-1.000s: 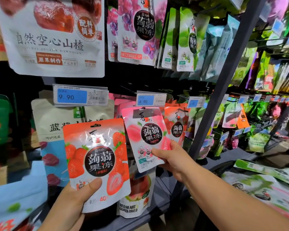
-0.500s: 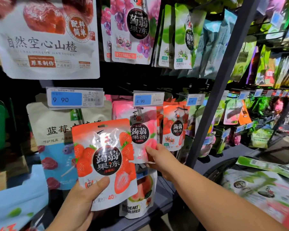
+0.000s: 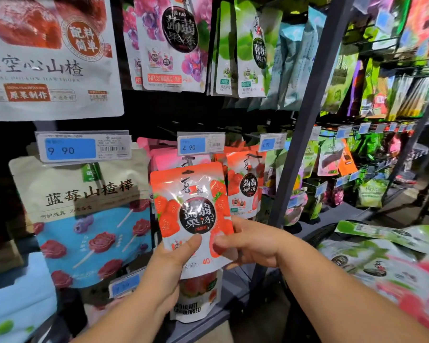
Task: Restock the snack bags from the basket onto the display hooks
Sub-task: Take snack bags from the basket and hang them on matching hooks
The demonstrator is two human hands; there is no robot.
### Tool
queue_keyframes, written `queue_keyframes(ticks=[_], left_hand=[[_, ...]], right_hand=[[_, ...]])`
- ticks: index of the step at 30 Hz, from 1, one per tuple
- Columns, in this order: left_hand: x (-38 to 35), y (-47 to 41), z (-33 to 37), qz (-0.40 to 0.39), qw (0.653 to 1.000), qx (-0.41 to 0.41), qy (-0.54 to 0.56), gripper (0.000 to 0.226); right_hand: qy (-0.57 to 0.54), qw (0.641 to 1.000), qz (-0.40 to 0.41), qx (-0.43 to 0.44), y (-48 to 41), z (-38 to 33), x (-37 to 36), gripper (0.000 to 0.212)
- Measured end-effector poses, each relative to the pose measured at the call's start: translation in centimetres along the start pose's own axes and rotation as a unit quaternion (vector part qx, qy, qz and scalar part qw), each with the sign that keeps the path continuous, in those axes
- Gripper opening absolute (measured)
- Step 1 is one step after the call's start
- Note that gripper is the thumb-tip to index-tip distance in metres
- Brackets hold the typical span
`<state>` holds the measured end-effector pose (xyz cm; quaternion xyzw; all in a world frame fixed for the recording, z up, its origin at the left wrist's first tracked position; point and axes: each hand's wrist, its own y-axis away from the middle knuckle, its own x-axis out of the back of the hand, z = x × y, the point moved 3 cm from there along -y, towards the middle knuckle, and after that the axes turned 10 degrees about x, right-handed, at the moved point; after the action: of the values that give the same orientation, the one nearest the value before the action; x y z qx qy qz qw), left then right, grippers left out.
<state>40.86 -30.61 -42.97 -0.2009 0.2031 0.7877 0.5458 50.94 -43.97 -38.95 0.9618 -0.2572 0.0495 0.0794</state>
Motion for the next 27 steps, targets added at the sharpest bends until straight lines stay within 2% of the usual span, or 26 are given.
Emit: queue_keyframes(ticks=[3, 6, 12, 18, 21, 27], left_hand=[[-1.8, -1.4, -0.3, -0.006, 1.0, 0.015, -0.025, 0.036], [-3.5, -3.0, -0.6, 0.002, 0.996, 0.028, -0.088, 0.023], [-7.1, -6.3, -1.2, -0.032, 0.983, 0.039, -0.174, 0.016], [-9.8, -8.9, -1.0, -0.057, 0.982, 0.027, -0.176, 0.019], [-10.2, -9.8, -1.6, -0.055, 0.983, 0.04, -0.169, 0.02], [-9.9, -10.2, -2.9, -0.074, 0.983, 0.05, -0.163, 0.027]], right_hand=[[-0.048, 0.998, 0.035, 0.024, 0.2, 0.3, 1.2, 0.038], [-0.092, 0.992, 0.089, 0.02, 0.7, 1.1, 3.2, 0.048], [-0.122, 0.966, 0.224, 0.041, 2.0, 1.8, 6.3, 0.028], [-0.179, 0.932, 0.308, 0.067, 2.4, 2.1, 7.7, 0.018], [-0.189, 0.916, 0.347, 0.076, 2.3, 2.4, 8.5, 0.023], [-0.156, 0.91, 0.377, 0.073, 2.1, 2.9, 9.4, 0.019]])
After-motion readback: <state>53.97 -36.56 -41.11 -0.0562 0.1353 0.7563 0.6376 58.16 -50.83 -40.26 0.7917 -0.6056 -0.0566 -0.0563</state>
